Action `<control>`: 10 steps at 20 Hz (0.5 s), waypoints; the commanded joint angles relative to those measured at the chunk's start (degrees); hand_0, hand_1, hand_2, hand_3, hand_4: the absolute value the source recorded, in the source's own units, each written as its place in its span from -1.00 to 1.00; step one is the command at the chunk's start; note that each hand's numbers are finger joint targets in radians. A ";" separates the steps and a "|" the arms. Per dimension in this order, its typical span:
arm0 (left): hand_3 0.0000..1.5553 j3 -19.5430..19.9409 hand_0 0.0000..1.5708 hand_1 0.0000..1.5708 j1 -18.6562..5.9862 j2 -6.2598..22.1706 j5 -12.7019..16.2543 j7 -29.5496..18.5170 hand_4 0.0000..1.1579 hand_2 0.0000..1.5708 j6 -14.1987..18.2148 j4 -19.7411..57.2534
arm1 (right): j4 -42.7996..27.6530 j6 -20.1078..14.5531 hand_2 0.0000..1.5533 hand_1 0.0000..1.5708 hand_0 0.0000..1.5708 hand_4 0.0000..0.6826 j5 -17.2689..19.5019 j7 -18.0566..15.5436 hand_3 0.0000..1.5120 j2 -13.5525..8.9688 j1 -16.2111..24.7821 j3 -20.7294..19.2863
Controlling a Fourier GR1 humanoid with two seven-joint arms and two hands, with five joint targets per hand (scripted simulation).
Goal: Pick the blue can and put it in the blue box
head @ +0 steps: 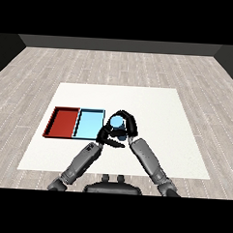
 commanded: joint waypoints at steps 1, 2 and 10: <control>-1.00 -4.52 -1.00 -1.00 -1.36 -0.02 3.29 1.23 -1.00 -1.00 5.07 -0.17 | 3.77 -1.10 0.87 0.86 0.86 0.75 -3.08 -5.35 0.83 0.01 1.01 1.87; -1.00 -2.59 -1.00 -1.00 -2.91 -0.02 1.11 1.80 -0.67 -1.00 3.63 1.20 | 1.26 -4.10 0.87 0.86 0.86 0.75 -5.28 -3.99 0.83 0.01 0.76 5.69; -0.36 -7.31 -0.45 -0.45 -5.63 -0.01 9.82 -2.78 -0.01 -0.21 14.19 6.66 | -3.10 -7.26 0.88 0.87 0.87 0.78 -9.70 -5.31 0.84 0.00 2.85 8.98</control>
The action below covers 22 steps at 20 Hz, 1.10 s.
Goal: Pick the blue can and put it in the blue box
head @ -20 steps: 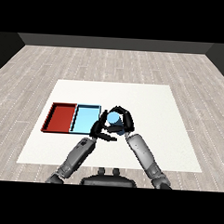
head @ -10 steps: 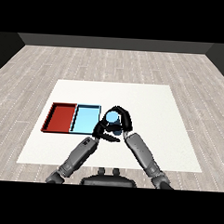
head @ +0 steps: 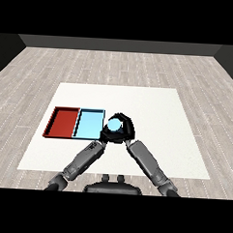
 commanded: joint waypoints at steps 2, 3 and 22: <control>0.56 -0.13 0.83 0.83 -2.80 -0.38 11.54 -3.29 0.08 0.79 1.13 1.54 | -2.01 -1.20 0.86 0.85 0.85 0.80 -3.25 -0.96 0.83 0.36 0.07 1.35; 0.70 -1.27 1.00 1.00 -1.47 -0.37 12.24 -8.12 0.15 0.95 -0.12 4.64 | -3.48 -3.82 0.86 0.86 0.86 0.82 -2.73 -1.44 0.84 0.35 1.82 4.29; 0.97 -2.37 1.00 1.00 -4.95 -0.39 16.02 -20.05 0.94 1.00 0.36 10.70 | -2.14 5.43 -1.00 -1.00 -1.00 -1.00 0.78 2.93 -1.00 0.37 1.85 -0.54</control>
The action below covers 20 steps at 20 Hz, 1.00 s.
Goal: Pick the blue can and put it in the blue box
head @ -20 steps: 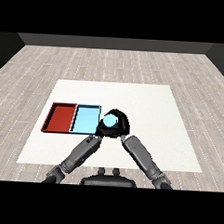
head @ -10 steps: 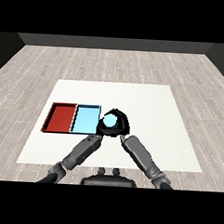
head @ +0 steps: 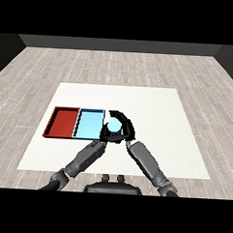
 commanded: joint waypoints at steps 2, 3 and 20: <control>0.96 0.24 1.00 1.00 2.98 -0.14 -1.99 0.79 0.96 1.00 -0.74 -4.47 | -0.02 3.54 -1.00 -1.00 -1.00 -1.00 1.31 1.43 -1.00 0.16 -0.52 -2.89; 0.96 3.72 1.00 1.00 -0.71 -0.15 -1.55 -1.32 0.96 1.00 -3.68 2.74 | 3.11 1.18 -1.00 -1.00 -1.00 -1.00 -0.15 -0.09 -1.00 0.16 -2.18 -2.17; 0.95 7.37 1.00 1.00 -4.10 9.12 -6.57 5.48 0.98 1.00 3.15 1.54 | -14.53 9.46 -1.00 -1.00 -1.00 -1.00 -12.09 -7.60 -1.00 -6.07 15.38 -19.49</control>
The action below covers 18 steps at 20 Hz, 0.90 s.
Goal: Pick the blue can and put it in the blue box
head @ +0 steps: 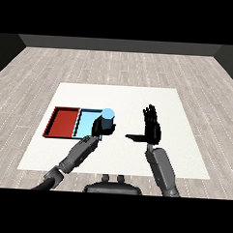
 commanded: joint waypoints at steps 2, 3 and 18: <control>0.95 3.72 1.00 1.00 -1.02 6.48 -1.73 1.85 0.98 1.00 -0.12 1.64 | -1.20 3.78 -1.00 -1.00 -1.00 -1.00 -5.15 -3.45 -1.00 -1.68 6.02 -6.33; 0.96 4.72 1.00 1.00 -3.35 6.16 -2.32 4.73 0.99 1.00 1.37 2.01 | 1.44 4.00 -1.00 -1.00 -1.00 -1.00 -4.91 -3.19 -1.00 -0.64 3.89 -6.13; 0.52 -0.63 0.83 0.83 -12.28 9.29 -13.51 28.69 0.62 0.72 6.61 29.42 | 2.91 6.65 -1.00 -1.00 -1.00 -1.00 -7.02 -5.29 -1.00 0.11 6.96 -8.69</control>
